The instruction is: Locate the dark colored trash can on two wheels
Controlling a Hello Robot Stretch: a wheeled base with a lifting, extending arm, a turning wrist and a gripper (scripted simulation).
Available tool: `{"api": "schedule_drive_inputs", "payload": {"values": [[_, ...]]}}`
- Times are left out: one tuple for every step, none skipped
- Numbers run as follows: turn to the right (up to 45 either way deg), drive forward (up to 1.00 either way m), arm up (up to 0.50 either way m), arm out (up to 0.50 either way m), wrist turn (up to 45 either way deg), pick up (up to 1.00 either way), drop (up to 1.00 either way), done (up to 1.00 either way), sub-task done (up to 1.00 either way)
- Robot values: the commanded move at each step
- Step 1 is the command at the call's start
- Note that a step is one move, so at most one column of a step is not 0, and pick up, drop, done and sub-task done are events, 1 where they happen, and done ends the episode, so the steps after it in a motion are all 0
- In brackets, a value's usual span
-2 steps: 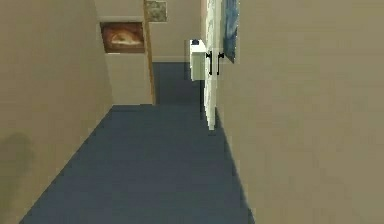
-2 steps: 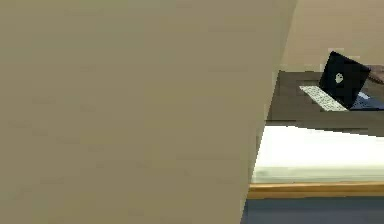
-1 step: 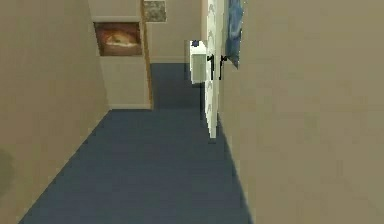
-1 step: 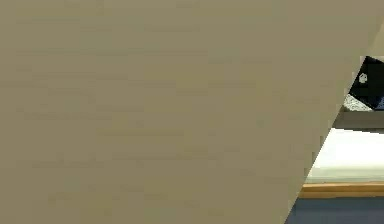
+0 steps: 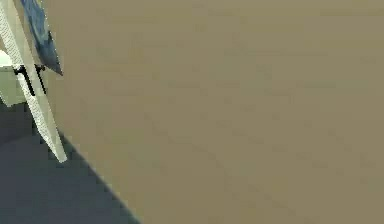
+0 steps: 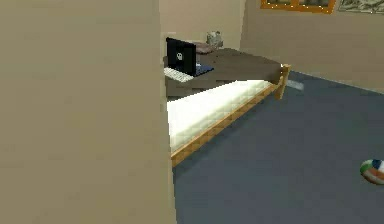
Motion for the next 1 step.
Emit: {"api": "schedule_drive_inputs", "payload": {"values": [[45.0, 0.00, 0.00, 0.00, 0.0, 0.00, 0.00, 0.00, 0.00]]}}
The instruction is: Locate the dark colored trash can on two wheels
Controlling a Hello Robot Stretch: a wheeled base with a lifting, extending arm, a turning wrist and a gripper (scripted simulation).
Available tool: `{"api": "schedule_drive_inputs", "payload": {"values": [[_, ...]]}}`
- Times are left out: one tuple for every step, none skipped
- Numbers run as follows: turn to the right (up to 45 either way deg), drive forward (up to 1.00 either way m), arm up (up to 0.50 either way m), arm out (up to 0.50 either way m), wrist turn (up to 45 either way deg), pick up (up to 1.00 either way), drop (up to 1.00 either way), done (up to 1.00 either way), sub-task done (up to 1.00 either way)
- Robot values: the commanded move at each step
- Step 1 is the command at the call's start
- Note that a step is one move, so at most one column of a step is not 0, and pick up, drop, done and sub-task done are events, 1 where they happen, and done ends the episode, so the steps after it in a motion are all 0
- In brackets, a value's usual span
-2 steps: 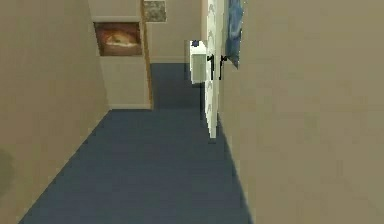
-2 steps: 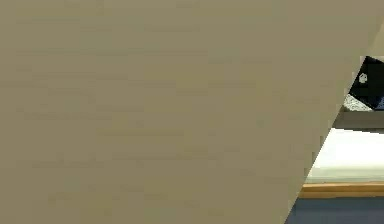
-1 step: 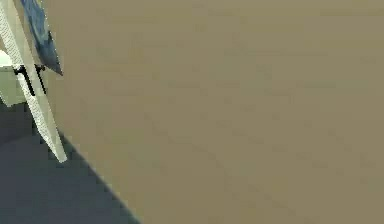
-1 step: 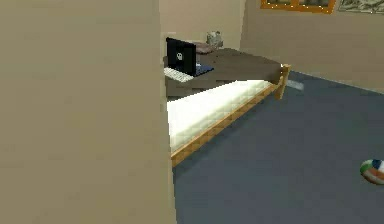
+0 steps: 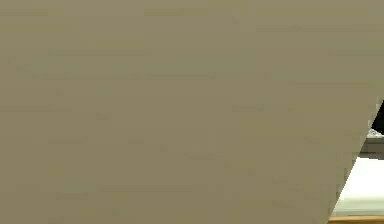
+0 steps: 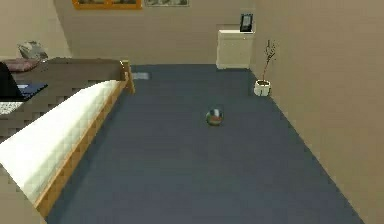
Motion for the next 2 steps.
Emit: {"api": "schedule_drive_inputs", "payload": {"values": [[12.0, 0.00, 0.00, 0.00, 0.0, 0.00, 0.00, 0.00, 0.00], [0.0, 0.05, 0.00, 0.00, 0.0, 0.00, 0.00, 0.00, 0.00]]}}
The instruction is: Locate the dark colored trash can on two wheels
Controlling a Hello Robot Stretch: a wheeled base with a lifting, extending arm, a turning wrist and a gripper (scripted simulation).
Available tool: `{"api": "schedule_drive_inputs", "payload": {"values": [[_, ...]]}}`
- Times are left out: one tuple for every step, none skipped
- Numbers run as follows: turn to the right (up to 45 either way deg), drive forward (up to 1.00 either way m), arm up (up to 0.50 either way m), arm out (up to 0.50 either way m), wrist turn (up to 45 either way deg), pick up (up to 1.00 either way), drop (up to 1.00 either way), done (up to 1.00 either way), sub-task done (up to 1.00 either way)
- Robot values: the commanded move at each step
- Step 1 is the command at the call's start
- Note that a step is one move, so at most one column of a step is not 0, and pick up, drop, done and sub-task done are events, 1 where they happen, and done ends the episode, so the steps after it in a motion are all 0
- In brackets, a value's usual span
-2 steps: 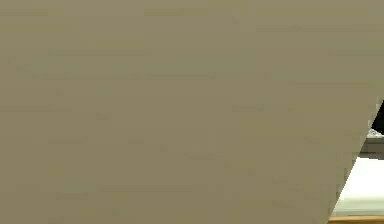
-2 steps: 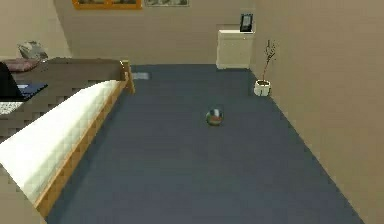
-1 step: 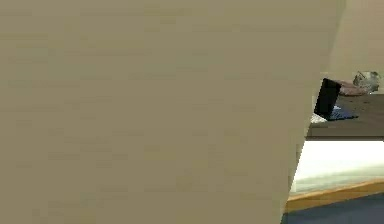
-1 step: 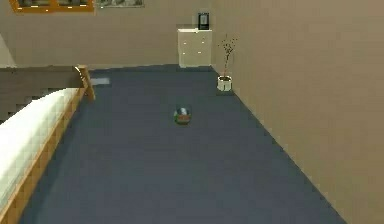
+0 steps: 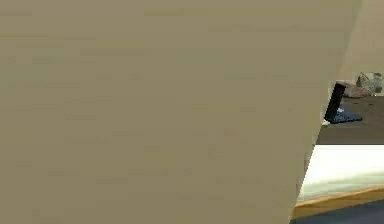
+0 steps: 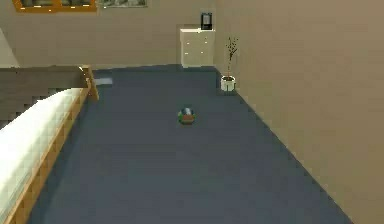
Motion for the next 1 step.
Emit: {"api": "schedule_drive_inputs", "payload": {"values": [[-45.0, 0.00, 0.00, 0.00, 0.0, 0.00, 0.00, 0.00, 0.00]]}}
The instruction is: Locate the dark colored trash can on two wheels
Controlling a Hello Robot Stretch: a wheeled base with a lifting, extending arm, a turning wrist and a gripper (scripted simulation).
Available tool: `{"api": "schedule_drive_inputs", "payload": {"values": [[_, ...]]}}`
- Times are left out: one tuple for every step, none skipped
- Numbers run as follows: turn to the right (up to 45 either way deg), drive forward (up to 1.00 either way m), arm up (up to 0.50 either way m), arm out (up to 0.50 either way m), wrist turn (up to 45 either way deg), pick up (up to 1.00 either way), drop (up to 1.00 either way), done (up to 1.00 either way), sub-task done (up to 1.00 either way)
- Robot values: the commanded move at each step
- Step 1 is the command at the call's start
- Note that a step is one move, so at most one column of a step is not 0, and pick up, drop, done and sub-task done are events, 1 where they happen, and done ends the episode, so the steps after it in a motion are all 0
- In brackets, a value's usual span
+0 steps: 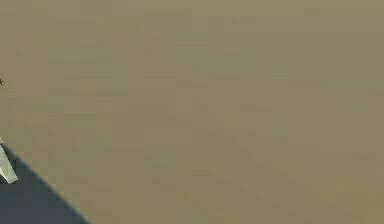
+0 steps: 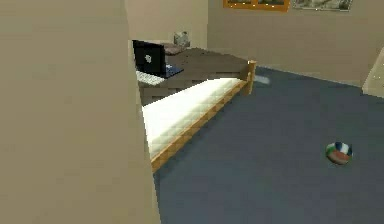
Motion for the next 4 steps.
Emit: {"api": "schedule_drive_inputs", "payload": {"values": [[-45.0, 0.00, 0.00, 0.00, 0.0, 0.00, 0.00, 0.00, 0.00], [-33.0, 0.00, 0.00, 0.00, 0.0, 0.00, 0.00, 0.00, 0.00], [0.0, 0.50, 0.00, 0.00, 0.0, 0.00, 0.00, 0.00, 0.00], [21.0, 0.00, 0.00, 0.00, 0.0, 0.00, 0.00, 0.00, 0.00]]}}
